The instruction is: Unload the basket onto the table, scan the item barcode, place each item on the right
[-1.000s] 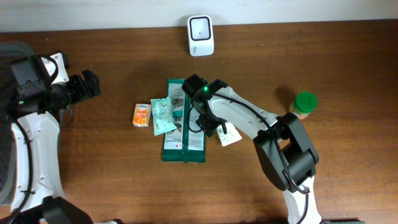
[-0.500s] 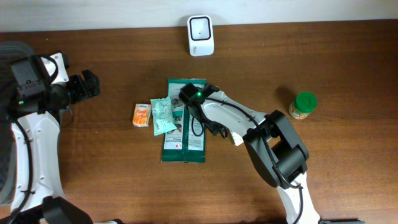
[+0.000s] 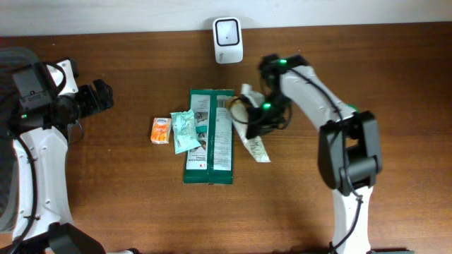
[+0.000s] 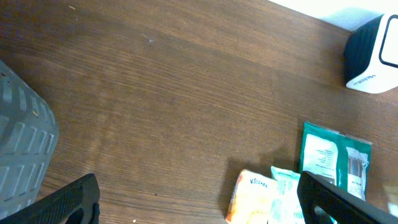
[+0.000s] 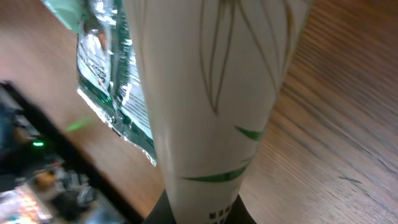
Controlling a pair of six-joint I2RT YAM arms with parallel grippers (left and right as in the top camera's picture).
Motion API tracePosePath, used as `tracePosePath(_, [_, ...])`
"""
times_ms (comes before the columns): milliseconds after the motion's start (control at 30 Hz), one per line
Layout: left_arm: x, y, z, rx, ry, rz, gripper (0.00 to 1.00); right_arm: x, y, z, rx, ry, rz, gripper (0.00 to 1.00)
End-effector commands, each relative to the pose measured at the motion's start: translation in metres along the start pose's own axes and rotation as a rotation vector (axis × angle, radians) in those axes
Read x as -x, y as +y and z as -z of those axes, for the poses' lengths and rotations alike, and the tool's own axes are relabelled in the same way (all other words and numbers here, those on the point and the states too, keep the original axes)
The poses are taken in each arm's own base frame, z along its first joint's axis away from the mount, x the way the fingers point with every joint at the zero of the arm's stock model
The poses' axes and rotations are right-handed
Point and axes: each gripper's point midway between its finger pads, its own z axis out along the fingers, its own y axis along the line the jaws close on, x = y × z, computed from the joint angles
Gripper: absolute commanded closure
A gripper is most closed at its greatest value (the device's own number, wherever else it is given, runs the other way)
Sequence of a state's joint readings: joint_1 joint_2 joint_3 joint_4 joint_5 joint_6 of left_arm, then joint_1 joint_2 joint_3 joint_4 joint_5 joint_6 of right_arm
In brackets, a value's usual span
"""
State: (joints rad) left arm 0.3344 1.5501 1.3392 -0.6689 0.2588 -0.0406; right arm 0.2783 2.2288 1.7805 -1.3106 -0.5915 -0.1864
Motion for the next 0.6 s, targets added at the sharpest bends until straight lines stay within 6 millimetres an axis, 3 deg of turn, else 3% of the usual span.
tracePosePath(0, [0.011, -0.003, 0.011, -0.011, -0.037, -0.024, 0.01, -0.013, -0.007, -0.007, 0.172, -0.030, -0.045, 0.96])
tracePosePath(67, [0.011, -0.003, 0.011, -0.011, -0.038, -0.024, 0.01, -0.020, -0.036, -0.013, 0.101, -0.026, -0.074, 0.91])
tracePosePath(167, [0.011, -0.003, 0.011, -0.011, -0.037, -0.024, 0.01, -0.021, -0.081, -0.005, -0.073, -0.037, -0.129, 0.63])
tracePosePath(267, [0.011, -0.003, 0.011, -0.011, -0.037, -0.024, 0.01, -0.025, -0.121, 0.010, -0.253, -0.045, -0.224, 0.57])
tracePosePath(367, [0.011, -0.003, 0.011, -0.011, -0.037, -0.024, 0.01, -0.018, -0.122, 0.037, -0.320, -0.055, -0.223, 0.56])
tracePosePath(467, [0.011, -0.003, 0.011, -0.011, -0.037, -0.024, 0.01, -0.005, -0.104, 0.065, -0.331, -0.084, -0.198, 0.57])
tracePosePath(567, [0.011, -0.003, 0.011, -0.011, -0.037, -0.024, 0.01, 0.000, -0.090, 0.080, -0.397, -0.078, -0.159, 0.53])
